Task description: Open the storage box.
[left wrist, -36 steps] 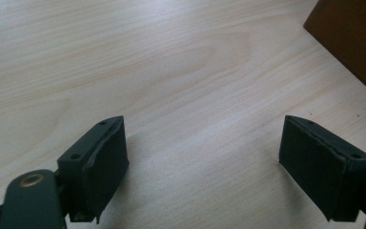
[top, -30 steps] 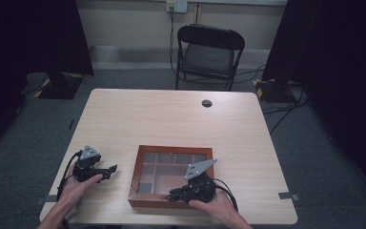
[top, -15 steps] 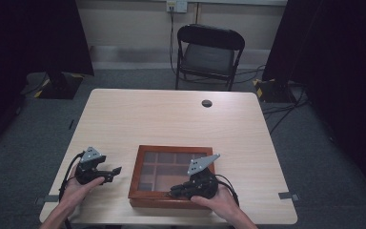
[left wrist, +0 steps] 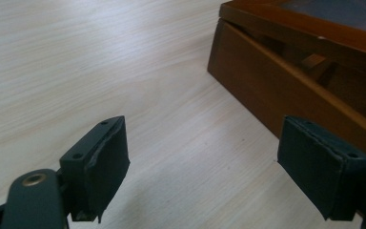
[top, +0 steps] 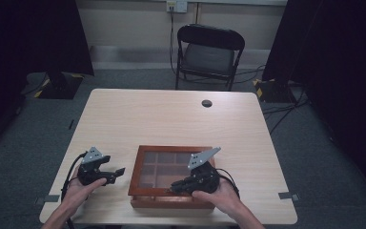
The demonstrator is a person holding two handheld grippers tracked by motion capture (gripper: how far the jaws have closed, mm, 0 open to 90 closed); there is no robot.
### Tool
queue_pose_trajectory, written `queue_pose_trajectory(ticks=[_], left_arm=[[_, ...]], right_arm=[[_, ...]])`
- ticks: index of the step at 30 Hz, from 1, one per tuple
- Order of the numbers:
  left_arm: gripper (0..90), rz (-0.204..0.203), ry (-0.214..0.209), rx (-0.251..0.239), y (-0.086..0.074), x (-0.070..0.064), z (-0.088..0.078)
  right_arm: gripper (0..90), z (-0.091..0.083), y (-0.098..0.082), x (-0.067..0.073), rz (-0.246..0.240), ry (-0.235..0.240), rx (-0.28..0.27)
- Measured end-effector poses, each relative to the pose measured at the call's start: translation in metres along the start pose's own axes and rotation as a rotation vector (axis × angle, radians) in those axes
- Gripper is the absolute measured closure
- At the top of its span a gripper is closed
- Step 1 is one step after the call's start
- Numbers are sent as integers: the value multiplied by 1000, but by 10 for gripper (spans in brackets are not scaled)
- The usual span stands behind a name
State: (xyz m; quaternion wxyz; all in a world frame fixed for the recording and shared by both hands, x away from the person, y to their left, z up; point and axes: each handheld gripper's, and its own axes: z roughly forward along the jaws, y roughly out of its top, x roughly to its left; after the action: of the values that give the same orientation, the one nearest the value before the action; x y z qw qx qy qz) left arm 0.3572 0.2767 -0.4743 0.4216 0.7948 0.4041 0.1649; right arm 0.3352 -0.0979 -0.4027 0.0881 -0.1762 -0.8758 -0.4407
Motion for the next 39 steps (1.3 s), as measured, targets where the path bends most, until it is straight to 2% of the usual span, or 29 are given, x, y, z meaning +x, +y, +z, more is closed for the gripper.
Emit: queue_pose_trajectory(ticks=[4,5,11,14,20,25,31,37,39], left_arm=[[166,14,-23,-14,2,-3,0],[166,16,-42,-32,3,-6,-1],[164,33,-75,-38,6,-13,0],[164,33,-82,-37,7,-15,0],[164,51,-103,-65,11,-22,-1],[162,75,-152,-78,14,-31,-1],[162,91,-173,-111,17,-38,1],[162,108,-175,-102,18,-41,5],[162,109,-176,-116,19,-42,5]], right_arm=[[829,-2,3,0,-2,2,0],[829,-4,6,0,1,1,-1],[829,-7,11,-1,4,4,3],[829,-10,14,-1,2,5,-4],[829,-14,19,-2,-6,2,-13],[829,-17,24,-2,-8,-2,-18],[829,-18,25,-2,-6,0,-16],[830,-20,29,-3,-9,4,-18],[829,-21,30,-4,-11,3,-19]])
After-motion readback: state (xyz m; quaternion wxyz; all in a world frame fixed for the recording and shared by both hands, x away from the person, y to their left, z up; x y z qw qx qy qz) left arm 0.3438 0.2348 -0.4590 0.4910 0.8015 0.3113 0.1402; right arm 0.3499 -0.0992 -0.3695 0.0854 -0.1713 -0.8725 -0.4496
